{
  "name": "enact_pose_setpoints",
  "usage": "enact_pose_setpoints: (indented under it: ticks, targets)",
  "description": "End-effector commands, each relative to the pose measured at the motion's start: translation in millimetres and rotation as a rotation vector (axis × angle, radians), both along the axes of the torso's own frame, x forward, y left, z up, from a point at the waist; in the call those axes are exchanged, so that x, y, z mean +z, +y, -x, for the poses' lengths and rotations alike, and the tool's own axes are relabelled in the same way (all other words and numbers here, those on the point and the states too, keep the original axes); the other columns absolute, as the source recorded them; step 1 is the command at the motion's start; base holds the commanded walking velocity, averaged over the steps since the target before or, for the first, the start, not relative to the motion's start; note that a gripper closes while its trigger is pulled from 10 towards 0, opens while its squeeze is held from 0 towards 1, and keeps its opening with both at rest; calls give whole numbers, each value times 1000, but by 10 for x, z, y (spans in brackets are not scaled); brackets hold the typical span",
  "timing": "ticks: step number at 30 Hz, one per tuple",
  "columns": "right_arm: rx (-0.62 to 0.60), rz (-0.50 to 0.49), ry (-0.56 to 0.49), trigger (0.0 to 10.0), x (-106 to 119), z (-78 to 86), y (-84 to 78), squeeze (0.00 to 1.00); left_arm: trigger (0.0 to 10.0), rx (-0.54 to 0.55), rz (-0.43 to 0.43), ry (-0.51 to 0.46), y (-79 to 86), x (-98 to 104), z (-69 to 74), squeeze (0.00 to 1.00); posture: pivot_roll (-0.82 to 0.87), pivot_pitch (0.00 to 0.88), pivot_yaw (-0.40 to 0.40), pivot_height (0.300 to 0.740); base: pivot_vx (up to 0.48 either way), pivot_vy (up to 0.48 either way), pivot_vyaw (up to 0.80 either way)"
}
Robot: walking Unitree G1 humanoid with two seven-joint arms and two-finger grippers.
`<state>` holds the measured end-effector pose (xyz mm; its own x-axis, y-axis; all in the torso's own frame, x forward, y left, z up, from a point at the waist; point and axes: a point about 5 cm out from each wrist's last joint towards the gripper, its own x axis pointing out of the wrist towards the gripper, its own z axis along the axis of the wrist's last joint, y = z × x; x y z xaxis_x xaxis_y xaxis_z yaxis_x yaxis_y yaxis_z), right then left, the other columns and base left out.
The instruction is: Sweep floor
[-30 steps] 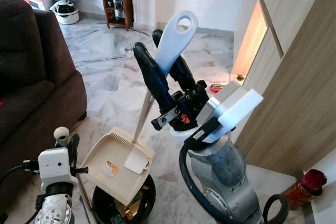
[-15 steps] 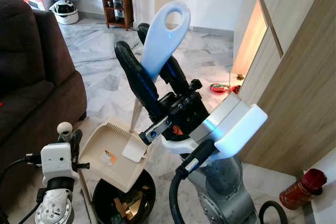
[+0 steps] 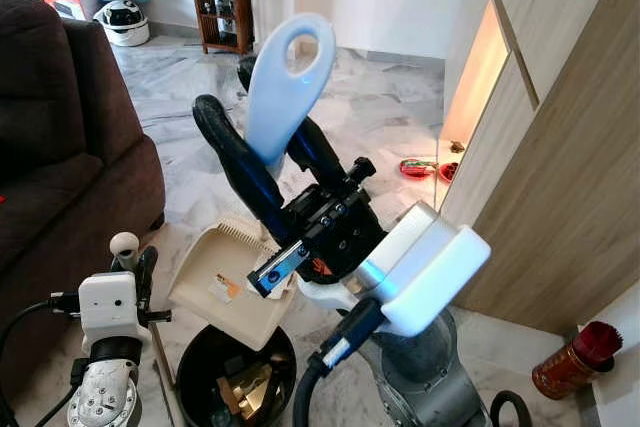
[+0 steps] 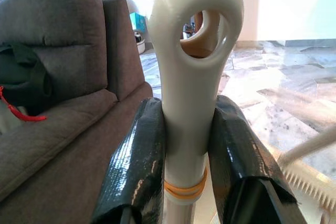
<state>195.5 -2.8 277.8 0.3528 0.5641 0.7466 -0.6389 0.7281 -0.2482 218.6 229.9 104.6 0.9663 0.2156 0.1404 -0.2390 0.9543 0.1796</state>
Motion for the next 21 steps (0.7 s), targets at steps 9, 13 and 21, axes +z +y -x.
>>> enact_pose_setpoints:
  ticks: [9,13,21]
  targets:
    - [10,-41,-68,10000,99,92,-3,0,10000,-11,-16,-58,-25,85,-48,0,84,3,16,740,0,0,0]
    - [23,-37,-42,10000,83,73,1,0,10000,-12,-16,-59,-28,85,-49,0,83,2,16,740,0,0,0]
    - [-39,-24,-43,10000,62,11,-36,0,10000,-14,-20,-59,-30,86,-48,0,81,1,15,740,0,0,0]
